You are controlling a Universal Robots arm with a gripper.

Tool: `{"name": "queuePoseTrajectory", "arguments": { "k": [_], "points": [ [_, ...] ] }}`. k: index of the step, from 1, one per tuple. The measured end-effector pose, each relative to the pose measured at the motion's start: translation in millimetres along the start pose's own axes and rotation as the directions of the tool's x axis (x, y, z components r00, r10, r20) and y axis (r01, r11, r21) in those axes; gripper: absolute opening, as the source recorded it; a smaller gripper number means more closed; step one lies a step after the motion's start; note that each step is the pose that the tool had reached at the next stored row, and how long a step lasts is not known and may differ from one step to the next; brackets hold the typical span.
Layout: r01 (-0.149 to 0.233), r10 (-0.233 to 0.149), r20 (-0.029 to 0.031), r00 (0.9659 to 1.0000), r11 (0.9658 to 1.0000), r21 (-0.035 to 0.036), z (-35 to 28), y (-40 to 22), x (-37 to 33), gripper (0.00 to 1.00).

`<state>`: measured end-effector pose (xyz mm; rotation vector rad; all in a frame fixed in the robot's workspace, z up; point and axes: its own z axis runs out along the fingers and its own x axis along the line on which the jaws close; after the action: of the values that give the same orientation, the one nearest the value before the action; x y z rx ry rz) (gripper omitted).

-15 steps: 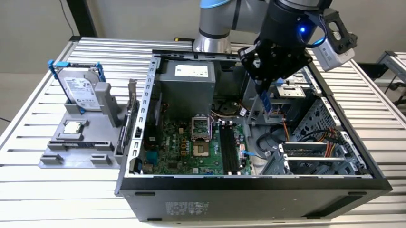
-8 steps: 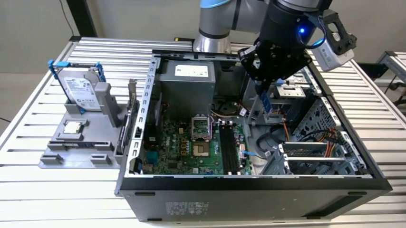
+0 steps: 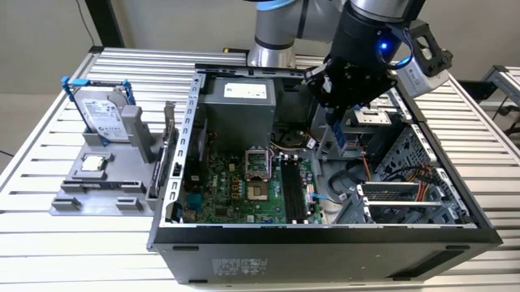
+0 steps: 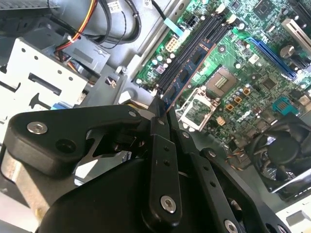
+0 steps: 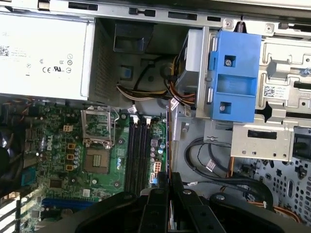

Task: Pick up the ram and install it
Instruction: 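Insert the ram into the slot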

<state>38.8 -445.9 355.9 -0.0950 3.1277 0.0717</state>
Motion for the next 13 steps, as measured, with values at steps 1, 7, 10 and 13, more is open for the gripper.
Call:
{"name": "queuePoseTrajectory", "arguments": {
  "k": [1,7,10,13],
  "points": [
    [0.000,0.000,0.0000,1.0000,1.0000,0.0001,0.6,0.0,0.0,0.00],
    [0.000,0.000,0.0000,1.0000,1.0000,0.0004,6.8,-0.3,0.1,0.00],
    [0.000,0.000,-0.0001,1.0000,1.0000,0.0016,10.4,-0.5,0.1,0.00],
    [0.000,0.000,-0.0002,1.0000,1.0000,0.0034,14.6,-0.6,0.2,0.00]
  ]
}}
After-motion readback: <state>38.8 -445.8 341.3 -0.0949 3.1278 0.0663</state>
